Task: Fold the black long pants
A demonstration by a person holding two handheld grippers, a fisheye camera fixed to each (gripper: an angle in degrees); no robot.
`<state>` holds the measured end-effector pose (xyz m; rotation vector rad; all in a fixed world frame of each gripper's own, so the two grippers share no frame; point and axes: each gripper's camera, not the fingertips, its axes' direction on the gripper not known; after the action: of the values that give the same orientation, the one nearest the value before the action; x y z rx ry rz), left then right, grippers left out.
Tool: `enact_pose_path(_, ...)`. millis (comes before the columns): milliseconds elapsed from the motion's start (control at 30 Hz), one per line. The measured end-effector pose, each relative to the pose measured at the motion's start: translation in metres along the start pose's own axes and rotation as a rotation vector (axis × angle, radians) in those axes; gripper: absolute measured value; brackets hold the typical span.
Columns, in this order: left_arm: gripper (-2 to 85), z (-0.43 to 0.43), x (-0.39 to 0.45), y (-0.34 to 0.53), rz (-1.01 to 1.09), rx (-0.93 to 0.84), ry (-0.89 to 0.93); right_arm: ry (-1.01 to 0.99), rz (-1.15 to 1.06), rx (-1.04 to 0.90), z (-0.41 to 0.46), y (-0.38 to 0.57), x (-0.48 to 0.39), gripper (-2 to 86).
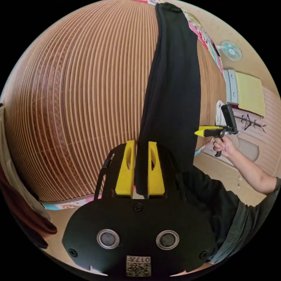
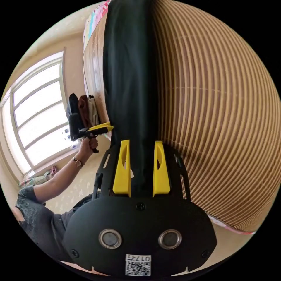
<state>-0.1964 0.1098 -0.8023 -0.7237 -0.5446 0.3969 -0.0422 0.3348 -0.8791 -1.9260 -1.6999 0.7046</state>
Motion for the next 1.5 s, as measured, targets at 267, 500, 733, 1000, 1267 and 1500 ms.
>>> enact_pose_path(267,4.1,0.083,0.017,0.060,-0.036,-0.216,0.193,0.288,-0.097,-0.155,0.002,0.058,-0.011,4.2)
enact_pose_path(500,10.1,0.061,-0.044,0.046,-0.137,0.077,0.493,0.138,0.008,-0.055,-0.057,0.108,0.038,9.9)
enact_pose_path(733,13.3,0.049,-0.081,-0.085,-0.021,0.204,0.631,-0.219,0.024,0.326,-0.163,0.029,0.085,13.4)
enact_pose_path(1000,6.4,0.061,-0.070,-0.178,0.043,0.146,0.531,-0.239,-0.041,0.315,-0.181,-0.078,0.059,9.4)
enact_pose_path(1267,4.5,0.039,-0.076,-0.111,0.136,0.299,0.836,-0.431,-0.122,0.414,-0.189,-0.039,0.053,3.1)
enact_pose_path(1500,4.2,-0.049,0.033,0.006,0.429,0.329,0.790,-0.399,-0.443,0.404,-0.228,0.096,-0.049,1.4)
